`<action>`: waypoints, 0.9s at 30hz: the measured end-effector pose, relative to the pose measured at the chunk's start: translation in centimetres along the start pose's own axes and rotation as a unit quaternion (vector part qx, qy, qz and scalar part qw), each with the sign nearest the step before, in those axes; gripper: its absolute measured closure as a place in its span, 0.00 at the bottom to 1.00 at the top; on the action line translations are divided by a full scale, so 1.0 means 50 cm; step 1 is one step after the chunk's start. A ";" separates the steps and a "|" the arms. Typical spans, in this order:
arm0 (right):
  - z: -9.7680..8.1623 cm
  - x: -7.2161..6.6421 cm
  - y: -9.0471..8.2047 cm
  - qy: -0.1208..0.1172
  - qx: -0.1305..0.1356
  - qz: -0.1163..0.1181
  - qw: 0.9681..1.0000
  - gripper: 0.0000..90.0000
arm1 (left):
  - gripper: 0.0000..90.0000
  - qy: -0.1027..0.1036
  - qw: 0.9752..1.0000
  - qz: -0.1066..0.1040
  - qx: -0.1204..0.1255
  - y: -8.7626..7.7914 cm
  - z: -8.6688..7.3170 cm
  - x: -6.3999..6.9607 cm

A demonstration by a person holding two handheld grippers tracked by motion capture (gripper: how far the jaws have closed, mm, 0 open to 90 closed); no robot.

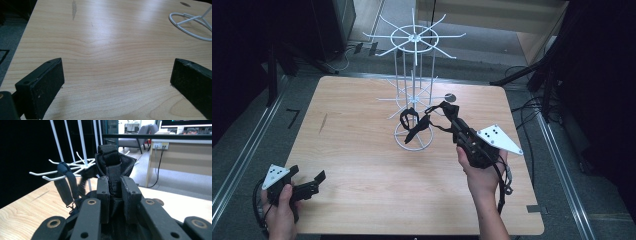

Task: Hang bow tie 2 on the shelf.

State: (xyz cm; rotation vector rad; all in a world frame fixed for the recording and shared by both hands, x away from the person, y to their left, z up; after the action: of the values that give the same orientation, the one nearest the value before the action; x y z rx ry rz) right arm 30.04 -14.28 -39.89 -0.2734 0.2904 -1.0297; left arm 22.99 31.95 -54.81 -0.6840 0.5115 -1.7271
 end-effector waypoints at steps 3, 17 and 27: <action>-0.005 0.004 0.014 0.009 -0.006 0.002 1.000 0.87 | 0.00 0.000 1.000 -0.001 0.000 0.000 0.000 0.000; -0.035 0.018 0.069 0.056 -0.045 0.018 0.997 0.87 | 0.00 0.000 1.000 -0.001 0.000 0.000 0.000 0.000; -0.050 0.001 0.111 0.054 -0.067 0.011 0.996 0.87 | 0.00 0.000 1.000 0.000 0.000 0.000 0.000 0.000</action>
State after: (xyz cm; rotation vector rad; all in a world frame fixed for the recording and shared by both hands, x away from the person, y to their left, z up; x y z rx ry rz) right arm 33.56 -11.82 -44.19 -0.3359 0.4613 -1.0072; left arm 22.98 31.96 -54.81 -0.6849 0.5123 -1.7278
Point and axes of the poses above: each handheld gripper's, and its own axes: y roughly forward along the jaws, z roughly out of its top, x roughly to its right, the point moved 5 cm from there along y, roughly forward along the jaws, and after that the axes turned 12 degrees about -x, right-handed, at the moved point
